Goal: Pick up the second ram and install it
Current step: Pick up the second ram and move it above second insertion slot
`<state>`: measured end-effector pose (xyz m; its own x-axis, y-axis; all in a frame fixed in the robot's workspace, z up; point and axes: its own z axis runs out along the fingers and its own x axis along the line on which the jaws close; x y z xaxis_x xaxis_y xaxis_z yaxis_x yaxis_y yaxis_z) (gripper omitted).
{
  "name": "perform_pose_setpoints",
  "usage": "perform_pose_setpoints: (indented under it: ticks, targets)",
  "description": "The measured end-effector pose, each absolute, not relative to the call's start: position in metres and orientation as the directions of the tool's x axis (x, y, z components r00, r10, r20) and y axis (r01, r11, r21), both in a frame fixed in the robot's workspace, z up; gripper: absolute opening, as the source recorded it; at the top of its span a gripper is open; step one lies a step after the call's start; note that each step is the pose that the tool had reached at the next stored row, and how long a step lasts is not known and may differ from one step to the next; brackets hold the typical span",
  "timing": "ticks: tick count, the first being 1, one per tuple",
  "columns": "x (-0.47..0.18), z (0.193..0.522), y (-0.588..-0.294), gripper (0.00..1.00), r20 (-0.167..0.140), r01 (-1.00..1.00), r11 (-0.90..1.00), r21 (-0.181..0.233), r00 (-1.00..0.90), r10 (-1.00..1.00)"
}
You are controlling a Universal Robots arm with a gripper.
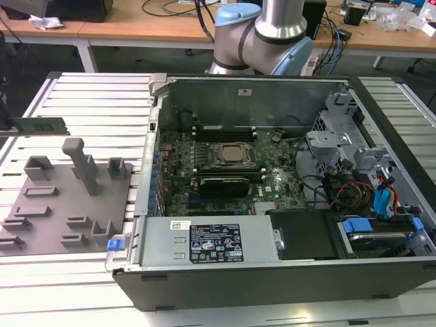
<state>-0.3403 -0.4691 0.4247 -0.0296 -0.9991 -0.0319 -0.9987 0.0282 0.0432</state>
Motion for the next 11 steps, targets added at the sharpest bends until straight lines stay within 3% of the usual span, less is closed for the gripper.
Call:
perform_pose_setpoints:
  ticks: [11]
  targets:
    - [-0.315, 0.425, -0.469, 0.13, -0.032, -0.999, 0.028, 0.043, -0.03, -0.999]
